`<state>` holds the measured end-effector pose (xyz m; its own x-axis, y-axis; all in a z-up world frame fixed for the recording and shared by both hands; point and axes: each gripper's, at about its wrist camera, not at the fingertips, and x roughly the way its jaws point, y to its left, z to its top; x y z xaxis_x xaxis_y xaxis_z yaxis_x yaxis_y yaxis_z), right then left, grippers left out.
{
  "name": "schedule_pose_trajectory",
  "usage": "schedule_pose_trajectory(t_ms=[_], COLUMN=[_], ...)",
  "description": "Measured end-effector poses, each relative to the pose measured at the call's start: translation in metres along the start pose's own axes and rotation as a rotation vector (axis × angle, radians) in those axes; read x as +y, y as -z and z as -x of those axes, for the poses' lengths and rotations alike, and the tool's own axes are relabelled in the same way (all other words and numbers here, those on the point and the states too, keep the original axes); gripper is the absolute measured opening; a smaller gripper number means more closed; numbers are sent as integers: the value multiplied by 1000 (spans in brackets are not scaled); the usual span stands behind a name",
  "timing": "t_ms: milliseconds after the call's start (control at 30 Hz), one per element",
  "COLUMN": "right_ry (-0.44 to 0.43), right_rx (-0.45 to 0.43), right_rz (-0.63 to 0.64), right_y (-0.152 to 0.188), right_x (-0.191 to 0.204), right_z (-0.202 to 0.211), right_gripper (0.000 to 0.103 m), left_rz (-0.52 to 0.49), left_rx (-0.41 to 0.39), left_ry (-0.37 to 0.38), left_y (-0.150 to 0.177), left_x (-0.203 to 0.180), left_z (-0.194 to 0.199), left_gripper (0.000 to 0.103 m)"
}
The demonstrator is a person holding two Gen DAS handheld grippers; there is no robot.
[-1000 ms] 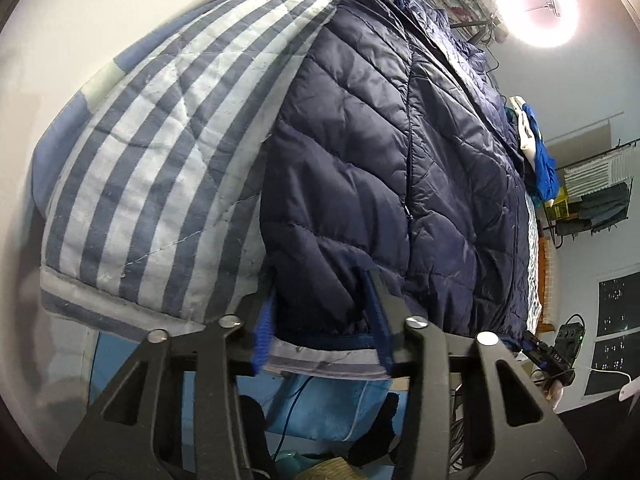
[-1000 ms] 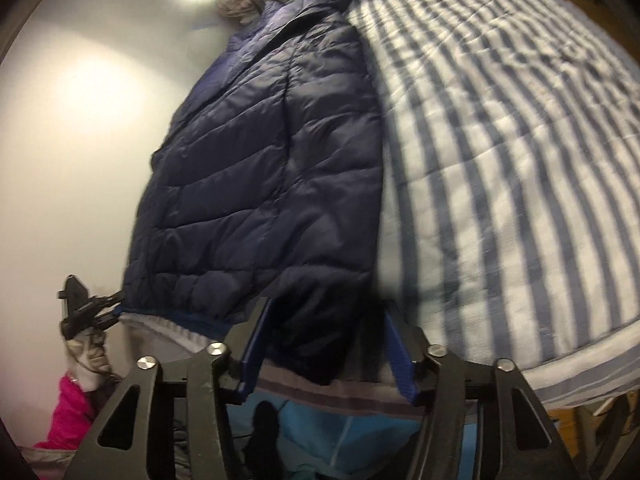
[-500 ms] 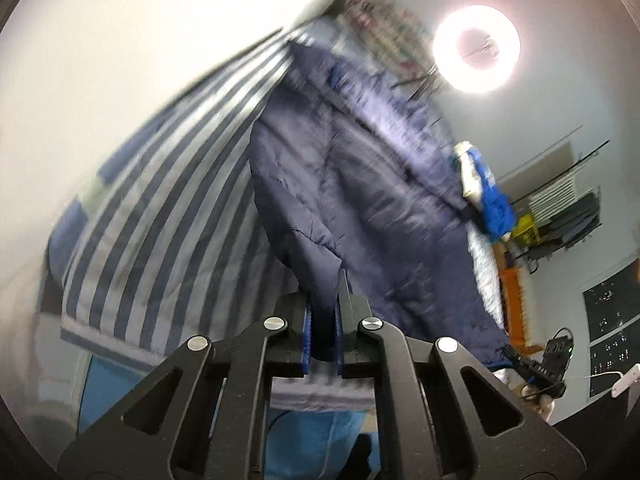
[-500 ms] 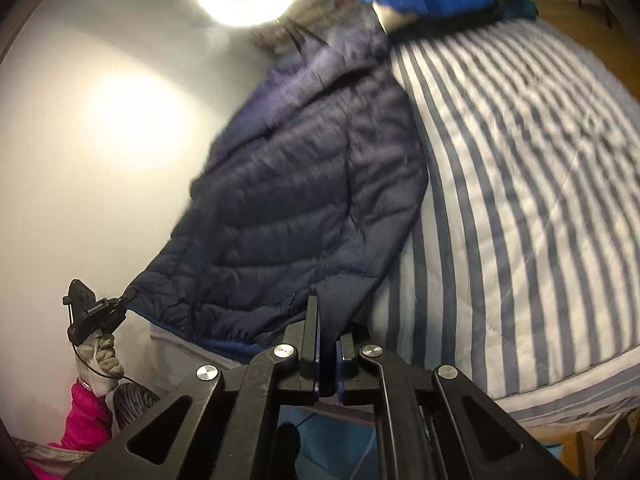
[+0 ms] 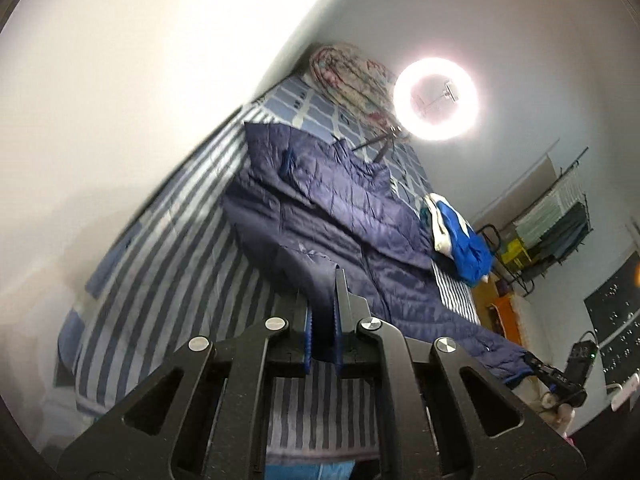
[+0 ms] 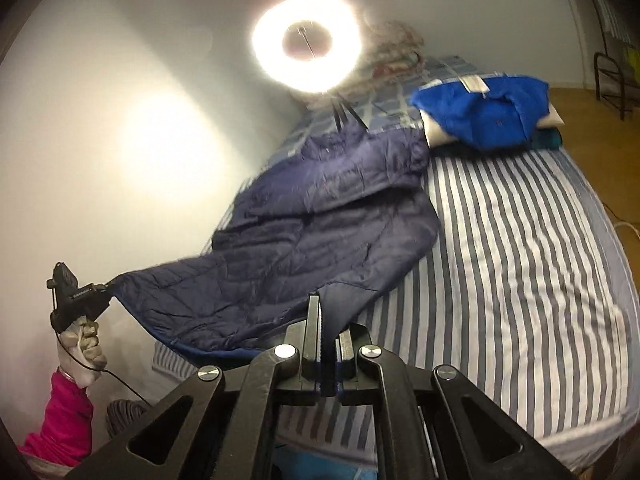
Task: Fold large clothes
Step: 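Lift the hem with both tools and fold it toward the collar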
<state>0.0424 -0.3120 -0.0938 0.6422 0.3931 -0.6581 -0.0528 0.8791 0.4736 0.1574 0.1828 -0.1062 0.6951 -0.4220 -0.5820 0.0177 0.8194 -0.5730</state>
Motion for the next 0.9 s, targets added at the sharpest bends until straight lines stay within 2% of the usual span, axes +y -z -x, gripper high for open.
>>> schedule_pose_trajectory(t_ms=[233, 433, 600, 700, 900], right_ry=[23, 74, 133, 184, 276], right_rx=[-53, -78, -78, -52, 21], right_rz=[7, 13, 6, 16, 26], right_y=[-46, -97, -147, -171, -203], right_x=[-6, -10, -24, -33, -63], right_z=[-17, -49, -100, -140, -222], right_gripper=[1, 1, 1, 1, 1], left_rz=[-55, -88, -123, -137, -151], left_rx=[-55, -69, -57, -34, 29], left_ry=[-74, -110, -156, -190, -252], left_y=[-40, -85, -124, -144, -161], left_x=[-29, -42, -44, -39, -23], left_z=[-18, -65, -131, -183, -281], left_gripper=[5, 5, 5, 5, 5])
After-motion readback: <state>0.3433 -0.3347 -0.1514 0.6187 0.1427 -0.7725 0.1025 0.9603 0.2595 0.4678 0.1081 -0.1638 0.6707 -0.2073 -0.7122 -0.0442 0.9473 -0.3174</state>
